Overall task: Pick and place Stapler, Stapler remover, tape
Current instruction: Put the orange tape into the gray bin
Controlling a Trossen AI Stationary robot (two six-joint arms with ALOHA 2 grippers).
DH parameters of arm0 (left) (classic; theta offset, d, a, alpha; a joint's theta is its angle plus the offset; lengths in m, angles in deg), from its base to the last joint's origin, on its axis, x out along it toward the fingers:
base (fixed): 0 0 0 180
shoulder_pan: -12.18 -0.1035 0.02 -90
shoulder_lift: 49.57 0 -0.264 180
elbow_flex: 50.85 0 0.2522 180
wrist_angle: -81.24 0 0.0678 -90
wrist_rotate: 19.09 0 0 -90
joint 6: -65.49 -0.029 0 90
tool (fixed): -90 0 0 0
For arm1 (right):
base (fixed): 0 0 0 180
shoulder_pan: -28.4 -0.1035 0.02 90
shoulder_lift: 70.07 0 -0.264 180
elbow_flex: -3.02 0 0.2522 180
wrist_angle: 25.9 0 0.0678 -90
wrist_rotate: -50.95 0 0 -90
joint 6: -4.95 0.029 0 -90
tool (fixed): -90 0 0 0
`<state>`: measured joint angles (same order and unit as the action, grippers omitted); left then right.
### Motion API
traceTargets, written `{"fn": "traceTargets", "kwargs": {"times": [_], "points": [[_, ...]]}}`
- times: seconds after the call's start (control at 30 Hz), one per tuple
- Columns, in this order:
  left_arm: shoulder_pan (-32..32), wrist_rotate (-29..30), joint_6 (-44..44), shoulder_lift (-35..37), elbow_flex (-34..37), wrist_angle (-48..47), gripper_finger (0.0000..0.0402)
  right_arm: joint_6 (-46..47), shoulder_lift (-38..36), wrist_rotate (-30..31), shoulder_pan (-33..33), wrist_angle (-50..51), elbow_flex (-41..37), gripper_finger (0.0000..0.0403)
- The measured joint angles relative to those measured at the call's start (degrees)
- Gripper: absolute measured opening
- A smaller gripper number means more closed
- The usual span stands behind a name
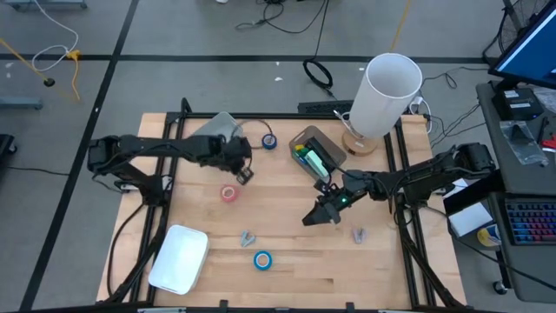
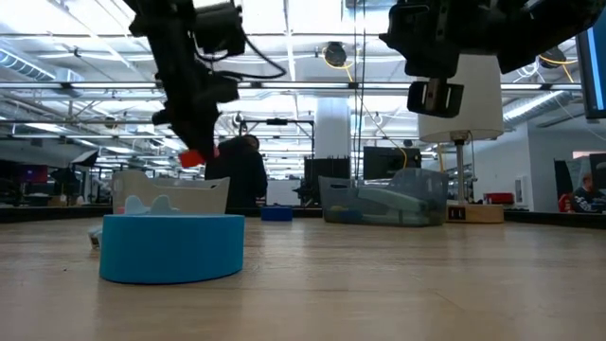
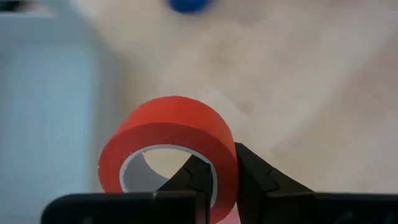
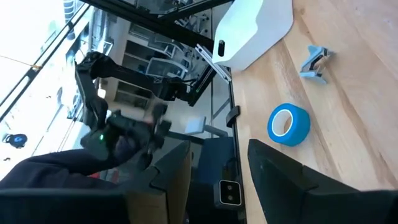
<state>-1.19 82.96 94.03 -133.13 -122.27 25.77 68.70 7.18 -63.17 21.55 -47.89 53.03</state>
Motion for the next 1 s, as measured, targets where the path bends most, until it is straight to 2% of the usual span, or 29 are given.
{"fn": "traceTargets", "kwargs": {"times": [0.17, 0.3, 0.43, 0.53, 0.7, 1.0], "points": [[-9.11, 3.73, -3.61, 1.15, -0.08, -3.78, 0.0035, 0.0, 0.0, 0.09, 0.0, 0.05, -0.03, 0.0154], [-17.04, 4.15, -6.1, 1.48, -0.15, -3.86, 0.0035, 0.06, 0.0, 0.42, 0.02, 0.01, -0.04, 0.0151], [-24.15, 4.07, -8.16, 1.17, -0.03, -3.65, 0.0035, -0.1, 0.0, 3.39, 0.02, 0.01, -0.04, 0.0151], [-27.86, 2.03, -9.24, 0.29, -0.08, -3.59, 0.0035, -0.32, 0.0, 4.72, 0.02, -0.01, -0.04, 0.0149], [-30.43, -0.03, -8.96, -2.07, -0.07, -4.52, 0.0035, -0.53, 0.0, 4.76, 0.09, 0.03, -0.04, 0.015], [-30.2, -3.97, -5.81, -9.44, -0.08, -5.86, 0.0035, -0.4, 0.0, 4.79, 0.09, 0.03, -0.04, 0.0144]]}}
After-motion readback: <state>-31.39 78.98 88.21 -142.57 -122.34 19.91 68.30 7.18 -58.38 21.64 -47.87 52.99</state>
